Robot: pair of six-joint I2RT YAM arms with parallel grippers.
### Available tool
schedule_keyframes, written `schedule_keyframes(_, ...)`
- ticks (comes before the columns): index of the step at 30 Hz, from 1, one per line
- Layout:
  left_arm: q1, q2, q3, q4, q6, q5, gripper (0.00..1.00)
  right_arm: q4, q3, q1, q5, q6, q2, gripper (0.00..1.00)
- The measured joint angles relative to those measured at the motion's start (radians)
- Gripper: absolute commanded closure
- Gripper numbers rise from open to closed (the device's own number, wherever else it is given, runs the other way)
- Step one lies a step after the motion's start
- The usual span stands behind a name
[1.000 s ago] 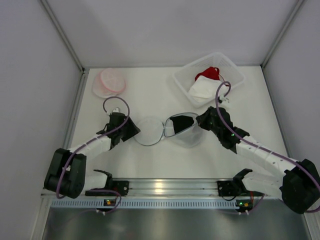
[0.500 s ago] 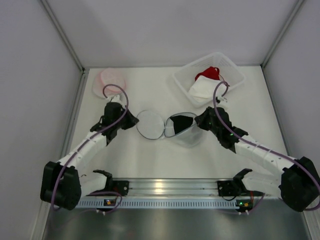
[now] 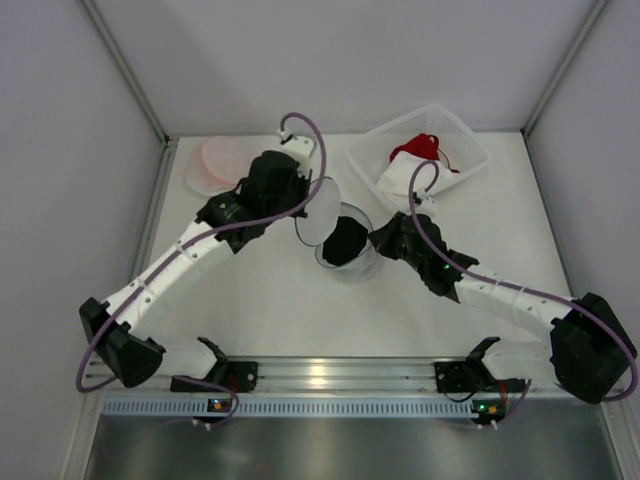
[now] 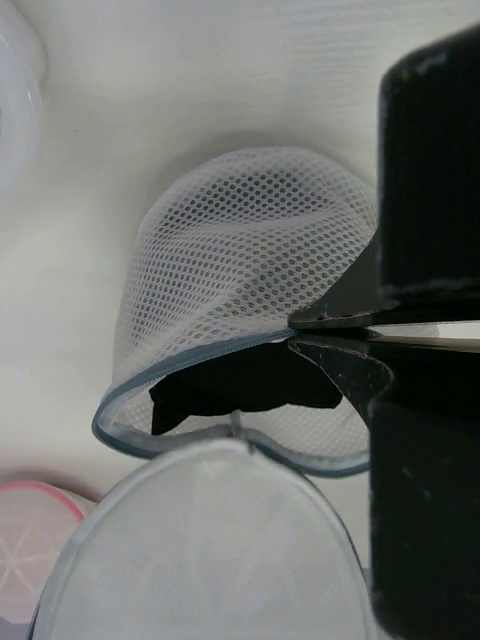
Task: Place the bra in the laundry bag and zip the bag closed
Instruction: Close the laundry bag at the center of the board.
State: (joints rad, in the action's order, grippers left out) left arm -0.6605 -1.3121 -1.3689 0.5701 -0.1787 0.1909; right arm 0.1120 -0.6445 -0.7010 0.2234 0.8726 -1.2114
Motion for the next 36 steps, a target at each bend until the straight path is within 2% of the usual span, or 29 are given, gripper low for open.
schedule_keyframes(5, -0.175, -0.142, -0.101, 0.097, 0.063, 0.263, 1.0, 0.013, -0.025, -0.011, -0.003, 0.023, -0.007, 1.0)
schedule_keyframes(10, -0.294, -0.254, -0.153, 0.159, 0.083, 0.529, 1.0, 0.005, -0.046, -0.018, 0.003, 0.029, -0.006, 1.0)
schedule_keyframes(14, -0.354, -0.292, -0.202, 0.179, 0.109, 0.726, 1.0, -0.016, -0.046, -0.018, 0.012, 0.035, -0.005, 1.0)
schedule_keyframes(19, -0.359, -0.294, -0.252, 0.183, 0.157, 0.921, 1.0, -0.034, -0.046, -0.018, 0.021, 0.05, 0.0, 1.0)
schedule_keyframes(24, -0.36, -0.299, -0.251, 0.187, 0.184, 0.977, 1.0, -0.033, -0.045, -0.019, 0.024, 0.07, 0.0, 1.0)
schedule_keyframes(30, -0.397, -0.369, -0.232, 0.187, 0.172, 0.974, 1.0, -0.021, -0.035, -0.019, 0.026, 0.102, 0.001, 1.0)
schedule_keyframes(34, -0.432, -0.422, -0.232, 0.188, 0.144, 0.919, 0.98, -0.006, -0.017, -0.019, 0.024, 0.121, 0.001, 1.0)
schedule_keyframes(36, -0.447, -0.426, -0.234, 0.191, 0.117, 0.859, 0.92, -0.006, -0.015, -0.019, 0.023, 0.126, 0.001, 1.0)
